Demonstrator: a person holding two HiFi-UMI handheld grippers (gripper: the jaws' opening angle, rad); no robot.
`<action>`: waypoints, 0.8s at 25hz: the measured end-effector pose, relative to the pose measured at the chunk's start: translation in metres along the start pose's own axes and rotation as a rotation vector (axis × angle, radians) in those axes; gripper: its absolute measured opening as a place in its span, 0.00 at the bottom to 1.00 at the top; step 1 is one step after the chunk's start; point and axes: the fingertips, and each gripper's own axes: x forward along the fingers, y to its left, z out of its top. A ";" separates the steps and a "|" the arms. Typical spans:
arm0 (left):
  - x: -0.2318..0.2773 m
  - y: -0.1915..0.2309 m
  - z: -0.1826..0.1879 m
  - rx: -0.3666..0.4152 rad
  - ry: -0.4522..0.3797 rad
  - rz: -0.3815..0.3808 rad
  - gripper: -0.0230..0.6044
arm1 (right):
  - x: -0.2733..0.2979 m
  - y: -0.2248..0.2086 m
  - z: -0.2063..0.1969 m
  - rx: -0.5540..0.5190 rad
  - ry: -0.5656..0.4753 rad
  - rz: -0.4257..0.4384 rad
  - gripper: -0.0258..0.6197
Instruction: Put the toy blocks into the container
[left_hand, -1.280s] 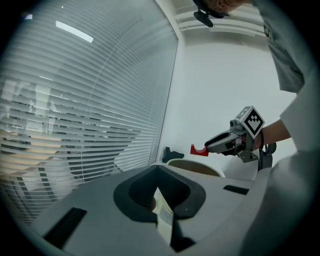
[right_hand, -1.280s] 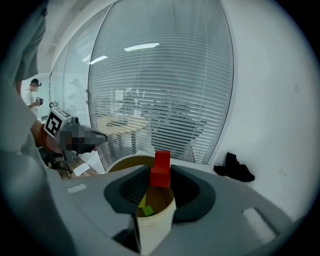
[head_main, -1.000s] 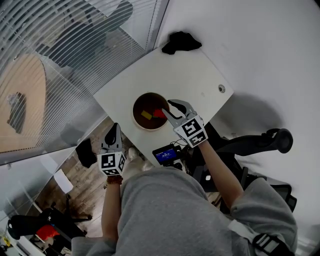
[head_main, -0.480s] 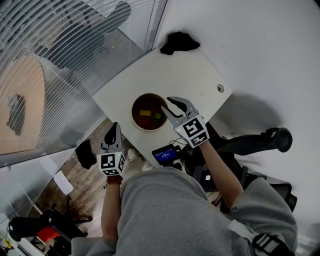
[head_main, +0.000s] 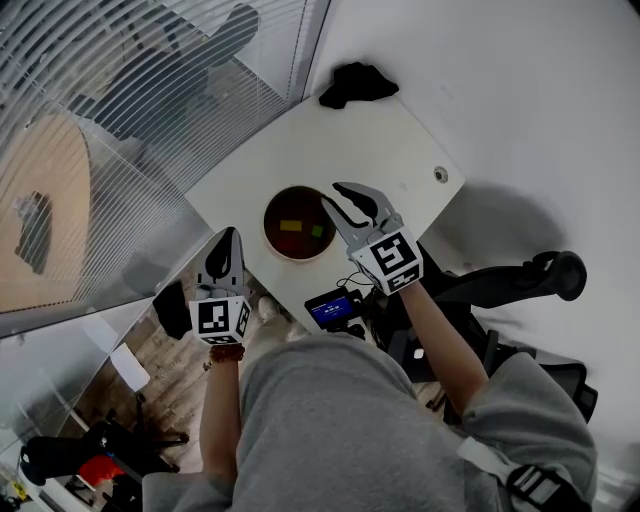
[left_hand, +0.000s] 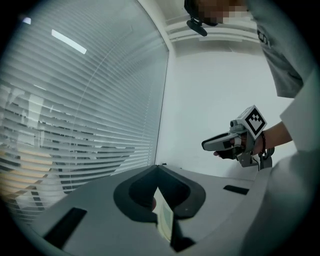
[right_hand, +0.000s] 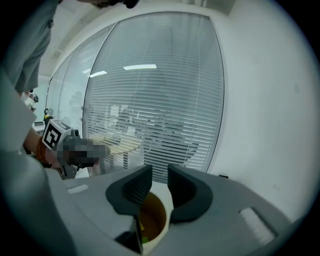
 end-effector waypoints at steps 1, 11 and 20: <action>0.002 -0.001 0.008 0.010 -0.016 -0.003 0.05 | -0.001 -0.001 0.004 0.004 -0.015 -0.010 0.20; 0.019 -0.021 0.070 0.140 -0.136 0.019 0.05 | -0.013 -0.019 0.030 -0.005 -0.103 -0.241 0.16; 0.021 -0.027 0.056 0.114 -0.115 0.014 0.05 | -0.021 -0.026 0.002 0.023 -0.016 -0.329 0.07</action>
